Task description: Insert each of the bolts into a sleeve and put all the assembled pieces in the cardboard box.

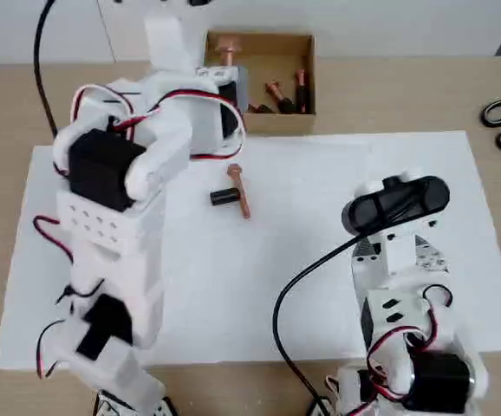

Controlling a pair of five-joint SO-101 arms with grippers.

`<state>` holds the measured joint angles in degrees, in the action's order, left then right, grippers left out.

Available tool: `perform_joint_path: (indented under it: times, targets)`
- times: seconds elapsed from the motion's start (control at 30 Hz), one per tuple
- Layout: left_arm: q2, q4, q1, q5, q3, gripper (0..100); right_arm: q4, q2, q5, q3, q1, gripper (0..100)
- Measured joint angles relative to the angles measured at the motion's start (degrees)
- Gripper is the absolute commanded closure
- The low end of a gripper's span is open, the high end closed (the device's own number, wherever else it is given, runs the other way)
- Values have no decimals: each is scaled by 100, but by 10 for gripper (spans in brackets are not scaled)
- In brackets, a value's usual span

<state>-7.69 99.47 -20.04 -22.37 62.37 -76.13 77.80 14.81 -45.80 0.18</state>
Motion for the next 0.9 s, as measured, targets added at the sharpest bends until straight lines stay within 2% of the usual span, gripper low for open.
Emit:
perform_joint_path:
  times: [0.23,0.37,0.53,0.9]
  targets:
    - [1213,0,0,-9,-2084,994,853,70,-413,-958,-774,995]
    - [1644,-62,0,-88,-2804,994,1934,70,-668,-1530,-1196,995]
    - [1943,-185,0,-88,-3376,994,3481,70,-686,-2338,-1275,995]
    - [2040,-211,0,-88,-3710,994,3965,70,-738,-2769,-1556,994]
